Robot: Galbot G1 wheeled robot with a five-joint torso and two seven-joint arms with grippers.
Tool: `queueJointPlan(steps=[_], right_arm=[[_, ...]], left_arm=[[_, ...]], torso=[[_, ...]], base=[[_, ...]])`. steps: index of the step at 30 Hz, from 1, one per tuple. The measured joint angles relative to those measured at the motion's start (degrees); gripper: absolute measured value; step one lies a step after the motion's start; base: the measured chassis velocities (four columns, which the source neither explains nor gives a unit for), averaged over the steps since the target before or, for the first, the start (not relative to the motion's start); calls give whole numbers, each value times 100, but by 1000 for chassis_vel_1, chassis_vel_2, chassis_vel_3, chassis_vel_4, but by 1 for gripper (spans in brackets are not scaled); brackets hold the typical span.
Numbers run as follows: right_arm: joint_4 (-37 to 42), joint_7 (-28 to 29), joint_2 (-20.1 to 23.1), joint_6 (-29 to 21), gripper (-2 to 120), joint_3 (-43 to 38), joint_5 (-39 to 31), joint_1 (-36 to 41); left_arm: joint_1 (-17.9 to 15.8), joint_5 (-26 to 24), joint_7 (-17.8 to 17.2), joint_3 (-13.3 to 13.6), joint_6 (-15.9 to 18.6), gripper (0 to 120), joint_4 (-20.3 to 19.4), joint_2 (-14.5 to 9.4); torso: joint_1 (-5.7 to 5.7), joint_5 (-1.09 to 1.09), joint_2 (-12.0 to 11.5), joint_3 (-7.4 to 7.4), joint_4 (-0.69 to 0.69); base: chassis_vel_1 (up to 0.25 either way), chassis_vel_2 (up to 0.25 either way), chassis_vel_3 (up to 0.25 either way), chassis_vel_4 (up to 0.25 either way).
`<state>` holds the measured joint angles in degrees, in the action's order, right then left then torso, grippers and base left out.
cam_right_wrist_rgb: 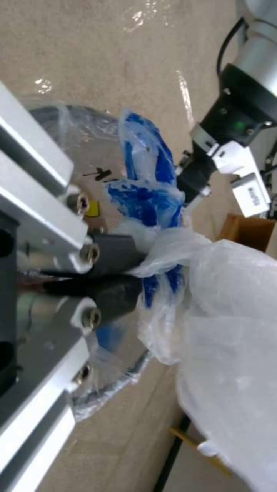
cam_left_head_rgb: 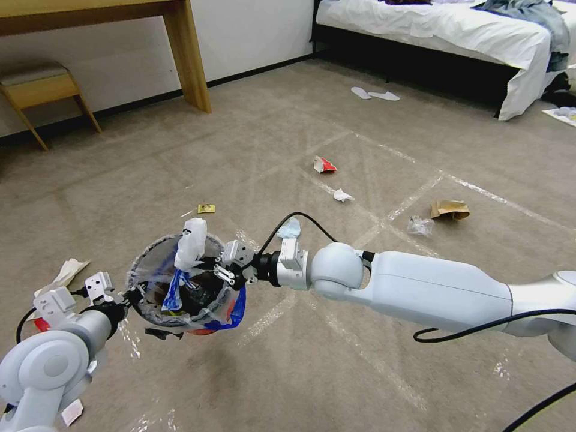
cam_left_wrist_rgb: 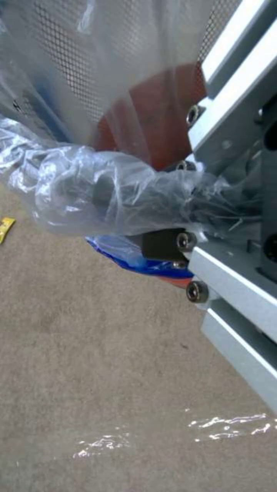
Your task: Pick up the trash bin and place the garbage on the floor into it.
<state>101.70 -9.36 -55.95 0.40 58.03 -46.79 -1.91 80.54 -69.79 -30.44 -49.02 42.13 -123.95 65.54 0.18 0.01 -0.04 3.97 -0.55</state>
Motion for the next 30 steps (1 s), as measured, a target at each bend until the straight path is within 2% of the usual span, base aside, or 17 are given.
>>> queueJointPlan(steps=[2,4,5,7,8,10,12,13,14,16,17,19,20,22,23,25,30], right_arm=[[0,18,-8,-27,10,17,17,0],[-11,99,-57,-61,24,48,49,30],[-11,99,-57,-61,24,48,49,30],[-33,114,-84,-64,35,52,77,45],[-33,114,-84,-64,35,52,77,45],[-50,115,-94,-64,47,52,97,56],[-52,114,-94,-64,48,52,99,57],[-55,107,-93,-62,56,45,103,63],[-55,107,-93,-62,56,45,103,63],[-55,94,-71,-60,68,24,117,73],[-55,94,-71,-60,68,24,117,73],[-54,81,-51,-55,78,0,132,91],[-54,81,-51,-55,78,0,132,91],[-51,75,-33,-44,90,-31,144,129],[-51,75,-33,-44,90,-31,144,129],[-50,82,-24,-37,99,-98,145,172],[-54,200,-51,-31,100,-432,9,317]], left_arm=[[3,1,0,-2,0,1,0,2],[15,9,4,-10,0,1,-1,20],[15,9,4,-10,0,1,-1,20],[36,15,6,-16,0,1,-8,30],[36,15,6,-16,0,1,-8,30],[56,18,12,-31,0,1,-16,32],[59,18,13,-34,0,1,-17,32],[65,23,15,-39,0,1,-17,31],[65,23,15,-39,0,1,-17,31],[68,29,16,-41,0,1,-17,33],[68,29,16,-41,0,1,-17,33],[69,40,17,-39,0,1,-13,43],[69,40,17,-39,0,1,-13,43],[69,48,20,-34,0,1,-3,48],[69,48,20,-34,0,1,-3,48],[69,51,21,-34,0,1,4,48],[79,52,22,-45,1,1,7,48]], torso=[[0,0,0,0,0],[0,0,0,0,0],[0,0,0,0,0],[0,0,0,0,0],[0,0,0,0,0],[0,0,0,0,0],[0,0,0,0,0],[0,0,0,0,0],[0,0,0,0,0],[0,0,0,0,0],[0,0,0,0,0],[0,0,0,0,0],[0,0,0,0,0],[0,0,0,0,0],[0,0,0,0,0],[0,0,0,0,0],[0,0,0,0,0]], base=[[0,0,0,0],[0,0,0,0],[0,0,0,0],[0,0,0,0],[0,0,0,0],[0,0,0,0],[0,0,0,0],[0,0,0,0],[0,0,0,0],[0,0,0,0],[0,0,0,0],[0,0,0,0],[0,0,0,0],[0,0,0,0],[0,0,0,0],[0,0,0,0],[0,0,0,0]])
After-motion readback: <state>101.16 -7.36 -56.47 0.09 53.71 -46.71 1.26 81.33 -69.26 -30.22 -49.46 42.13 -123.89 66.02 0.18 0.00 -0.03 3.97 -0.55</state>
